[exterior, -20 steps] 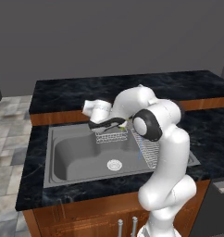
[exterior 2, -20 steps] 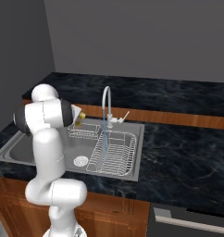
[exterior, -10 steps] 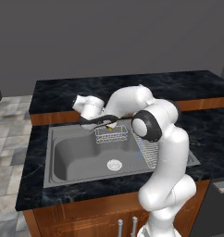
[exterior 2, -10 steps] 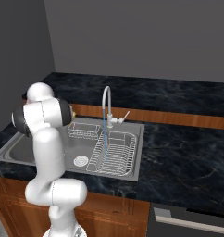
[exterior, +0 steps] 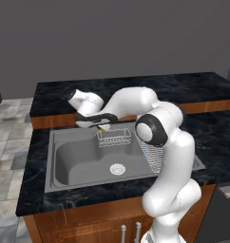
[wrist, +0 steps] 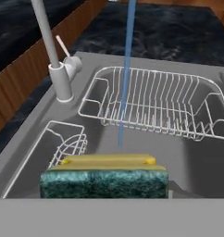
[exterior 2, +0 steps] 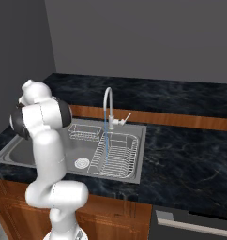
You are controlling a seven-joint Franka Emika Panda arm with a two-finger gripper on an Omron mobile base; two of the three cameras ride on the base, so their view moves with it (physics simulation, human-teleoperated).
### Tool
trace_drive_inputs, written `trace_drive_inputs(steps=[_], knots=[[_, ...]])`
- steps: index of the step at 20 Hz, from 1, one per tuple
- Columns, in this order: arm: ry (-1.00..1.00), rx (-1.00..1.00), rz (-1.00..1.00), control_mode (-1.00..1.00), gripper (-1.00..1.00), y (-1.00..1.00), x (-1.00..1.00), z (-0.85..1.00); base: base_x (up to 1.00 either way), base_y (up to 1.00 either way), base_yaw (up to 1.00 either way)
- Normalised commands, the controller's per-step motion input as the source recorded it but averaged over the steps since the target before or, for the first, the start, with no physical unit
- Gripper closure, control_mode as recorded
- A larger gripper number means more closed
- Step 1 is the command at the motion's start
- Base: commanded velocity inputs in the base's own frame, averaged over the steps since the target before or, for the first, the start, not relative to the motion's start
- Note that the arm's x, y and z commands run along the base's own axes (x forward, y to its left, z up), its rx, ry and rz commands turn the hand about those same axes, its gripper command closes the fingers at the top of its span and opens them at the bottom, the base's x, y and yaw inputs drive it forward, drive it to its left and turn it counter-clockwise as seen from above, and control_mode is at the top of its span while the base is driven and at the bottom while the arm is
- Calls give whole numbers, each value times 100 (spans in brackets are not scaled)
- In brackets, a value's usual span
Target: Soak the sponge with water for a few seconds and then drop it inside the sink.
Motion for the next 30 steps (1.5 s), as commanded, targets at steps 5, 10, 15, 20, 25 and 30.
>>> trace_drive_inputs(steps=[5,10,15,20,25,30], knots=[[-15,23,0,-100,100,24,-1,0,0,0,0],[-7,10,8,-100,100,1,-17,0,0,0,0],[0,0,35,-100,100,-18,0,-2,0,0,0],[0,0,49,-100,100,-3,-12,0,0,0,0],[5,5,51,-100,100,-2,-21,2,0,0,0],[23,14,46,-100,100,0,-17,13,0,0,0]])
